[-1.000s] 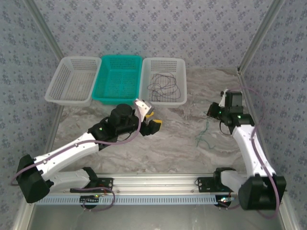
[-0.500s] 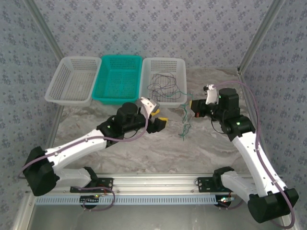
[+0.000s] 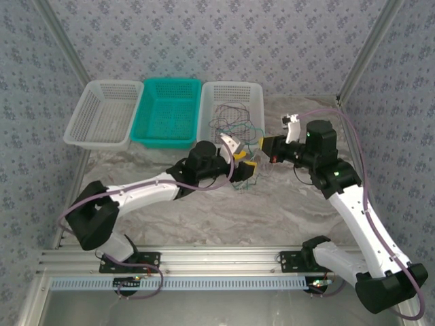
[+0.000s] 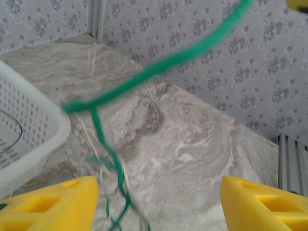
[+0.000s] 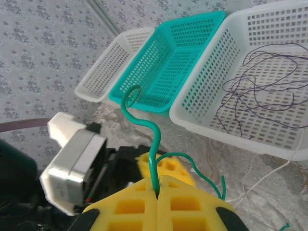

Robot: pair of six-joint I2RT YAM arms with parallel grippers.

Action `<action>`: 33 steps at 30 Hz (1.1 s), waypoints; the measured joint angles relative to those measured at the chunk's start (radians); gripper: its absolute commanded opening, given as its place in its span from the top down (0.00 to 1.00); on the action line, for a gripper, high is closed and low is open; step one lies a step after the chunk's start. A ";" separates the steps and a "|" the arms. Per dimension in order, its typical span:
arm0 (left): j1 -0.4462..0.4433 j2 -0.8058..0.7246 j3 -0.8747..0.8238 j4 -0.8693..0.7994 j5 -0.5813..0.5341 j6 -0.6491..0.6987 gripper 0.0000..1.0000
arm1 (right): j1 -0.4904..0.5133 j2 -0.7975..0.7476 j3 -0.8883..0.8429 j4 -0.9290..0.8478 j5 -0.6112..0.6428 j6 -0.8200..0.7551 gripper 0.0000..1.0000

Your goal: Untangle the cables

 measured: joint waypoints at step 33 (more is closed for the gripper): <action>0.000 0.080 0.160 0.160 -0.021 -0.172 1.00 | 0.009 -0.320 -0.466 0.201 0.211 0.110 0.36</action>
